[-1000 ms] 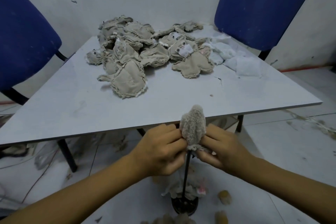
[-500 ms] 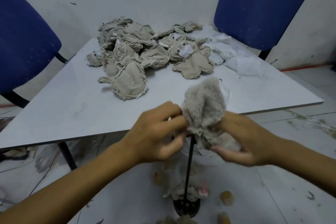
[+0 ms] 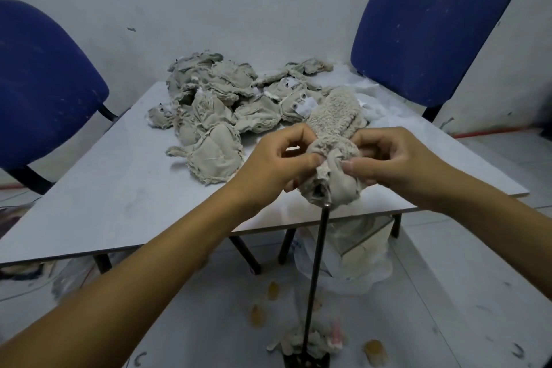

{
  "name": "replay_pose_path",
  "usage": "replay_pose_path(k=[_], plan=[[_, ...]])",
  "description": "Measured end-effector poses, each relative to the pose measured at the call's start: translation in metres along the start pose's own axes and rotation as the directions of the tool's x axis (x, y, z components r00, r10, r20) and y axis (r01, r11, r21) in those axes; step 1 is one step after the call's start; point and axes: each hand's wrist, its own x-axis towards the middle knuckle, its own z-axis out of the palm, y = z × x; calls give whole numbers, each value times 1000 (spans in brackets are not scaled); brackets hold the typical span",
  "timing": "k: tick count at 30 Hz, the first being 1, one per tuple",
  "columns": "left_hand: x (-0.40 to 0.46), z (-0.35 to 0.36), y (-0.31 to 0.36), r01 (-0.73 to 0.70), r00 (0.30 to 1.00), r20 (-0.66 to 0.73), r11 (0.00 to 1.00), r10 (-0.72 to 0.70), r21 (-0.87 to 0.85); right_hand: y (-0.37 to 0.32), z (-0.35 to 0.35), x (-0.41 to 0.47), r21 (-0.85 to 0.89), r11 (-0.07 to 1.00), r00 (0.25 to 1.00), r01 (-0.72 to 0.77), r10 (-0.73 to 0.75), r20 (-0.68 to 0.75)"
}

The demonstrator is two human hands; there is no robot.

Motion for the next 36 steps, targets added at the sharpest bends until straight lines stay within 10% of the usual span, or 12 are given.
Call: replay_pose_path(k=[5,14,19,22,31,36], plan=[[9,4,-3,62,996,-60,993,-68,-103,9,22,20,-30,999,946,35,-43,-322],[6,2,-17,26,989,-140,886,44,462,36,45,49,-103,973,823,-206,115,-557],[13,-27,-13,227,954,-228,964,-193,136,25,40,44,313,913,955,-262,291,-52],[17,-34,-14,263,907,-317,961,-276,-86,24,37,31,25,993,991,-111,109,79],[4,-6,-13,268,943,-127,928,-307,-260,32,47,20,-115,991,890,70,-114,-441],[-21,7,-11,72,980,-195,972,-27,226,39,63,18,22,999,843,-42,48,-536]])
